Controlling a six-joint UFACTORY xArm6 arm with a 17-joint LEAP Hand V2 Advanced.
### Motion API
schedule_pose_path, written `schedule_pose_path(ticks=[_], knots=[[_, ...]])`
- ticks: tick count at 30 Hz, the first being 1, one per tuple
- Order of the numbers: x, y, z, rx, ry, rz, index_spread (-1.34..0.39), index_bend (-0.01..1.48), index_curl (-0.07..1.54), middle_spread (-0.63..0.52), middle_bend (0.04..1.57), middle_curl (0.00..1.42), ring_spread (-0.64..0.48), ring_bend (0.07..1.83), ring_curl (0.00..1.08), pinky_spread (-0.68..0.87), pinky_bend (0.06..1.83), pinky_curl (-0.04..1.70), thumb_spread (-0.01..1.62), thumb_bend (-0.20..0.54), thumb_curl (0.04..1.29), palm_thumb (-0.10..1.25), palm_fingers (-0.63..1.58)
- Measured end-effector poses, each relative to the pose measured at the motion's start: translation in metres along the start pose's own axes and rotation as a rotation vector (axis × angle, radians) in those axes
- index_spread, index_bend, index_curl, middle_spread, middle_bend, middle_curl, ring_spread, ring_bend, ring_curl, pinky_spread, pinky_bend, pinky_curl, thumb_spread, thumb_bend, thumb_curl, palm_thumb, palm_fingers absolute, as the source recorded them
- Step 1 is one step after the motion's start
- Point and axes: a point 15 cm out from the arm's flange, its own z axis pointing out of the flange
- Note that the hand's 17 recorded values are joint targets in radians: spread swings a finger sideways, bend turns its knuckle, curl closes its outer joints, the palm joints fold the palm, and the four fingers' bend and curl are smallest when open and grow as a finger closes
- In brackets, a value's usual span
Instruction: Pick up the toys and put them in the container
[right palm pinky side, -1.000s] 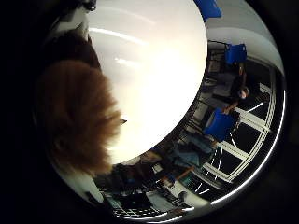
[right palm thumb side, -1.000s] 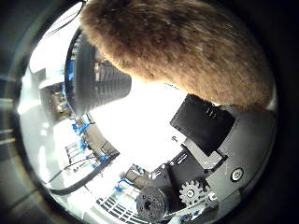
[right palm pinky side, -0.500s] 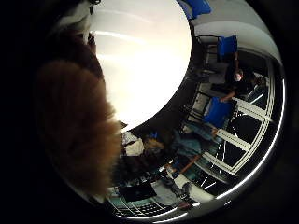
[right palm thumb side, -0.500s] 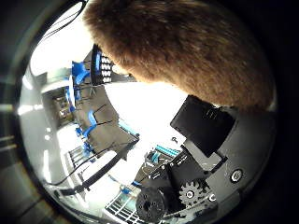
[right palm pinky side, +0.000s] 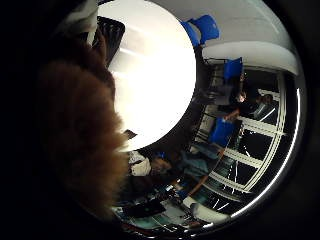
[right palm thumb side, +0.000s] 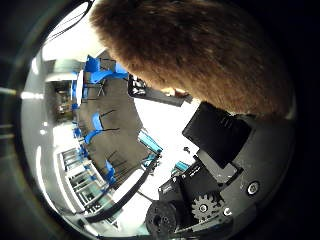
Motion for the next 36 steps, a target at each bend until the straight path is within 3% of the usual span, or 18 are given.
schedule_pose_path(ticks=[11, 15, 17, 18, 20, 21, 22, 24, 28, 32, 36], knots=[[-0.051, -0.068, 0.019, 0.055, 0.011, -0.002, -0.20, 1.12, 0.82, -0.16, 1.31, 0.84, -0.25, 1.30, 0.86, -0.20, 1.11, 1.24, 1.06, -0.016, 0.61, 1.05, 1.10], [-0.060, -0.084, 0.027, 0.077, -0.024, 0.010, -0.21, 1.07, 0.81, -0.16, 1.27, 0.83, -0.24, 1.29, 0.84, -0.22, 1.09, 1.19, 1.12, -0.031, 0.56, 0.93, 1.10], [-0.068, -0.090, 0.030, 0.091, -0.075, 0.017, -0.22, 0.94, 0.77, -0.17, 1.21, 0.79, -0.24, 1.27, 0.77, -0.28, 1.02, 1.07, 1.17, -0.040, 0.50, 0.82, 1.13], [-0.068, -0.092, 0.033, 0.091, -0.095, 0.025, -0.24, 0.79, 0.74, -0.18, 1.17, 0.76, -0.25, 1.25, 0.73, -0.35, 0.98, 0.99, 1.19, -0.044, 0.47, 0.76, 1.05], [-0.068, -0.090, 0.039, 0.072, -0.108, 0.032, -0.29, 0.51, 0.68, -0.22, 1.05, 0.70, -0.27, 1.20, 0.67, -0.46, 0.96, 0.90, 1.20, -0.036, 0.42, 0.67, 0.81], [-0.068, -0.089, 0.041, 0.061, -0.111, 0.031, -0.33, 0.44, 0.66, -0.23, 0.95, 0.67, -0.27, 1.15, 0.65, -0.45, 0.94, 0.89, 1.21, -0.035, 0.40, 0.63, 0.58], [-0.069, -0.087, 0.044, 0.045, -0.114, 0.029, -0.37, 0.43, 0.64, -0.23, 0.91, 0.65, -0.26, 1.11, 0.64, -0.40, 0.88, 0.90, 1.21, -0.032, 0.38, 0.61, 0.45], [-0.070, -0.079, 0.053, -0.004, -0.124, 0.022, -0.45, 0.42, 0.56, -0.17, 0.69, 0.55, -0.11, 0.87, 0.52, -0.09, 0.75, 0.85, 1.20, -0.029, 0.34, 0.56, 0.12], [-0.066, -0.071, 0.063, -0.052, -0.134, 0.010, -0.48, 0.35, 0.46, -0.06, 0.50, 0.43, 0.13, 0.61, 0.37, 0.34, 0.65, 0.71, 1.18, -0.024, 0.31, 0.51, 0.00], [-0.060, -0.064, 0.066, -0.073, -0.142, 0.002, -0.48, 0.24, 0.40, -0.04, 0.49, 0.40, 0.21, 0.44, 0.29, 0.49, 0.54, 0.59, 1.17, -0.020, 0.29, 0.50, 0.01], [-0.054, -0.056, 0.062, -0.075, -0.152, 0.012, -0.48, 0.17, 0.35, -0.03, 0.45, 0.37, 0.23, 0.35, 0.26, 0.52, 0.46, 0.50, 1.17, -0.019, 0.28, 0.50, 0.06]])
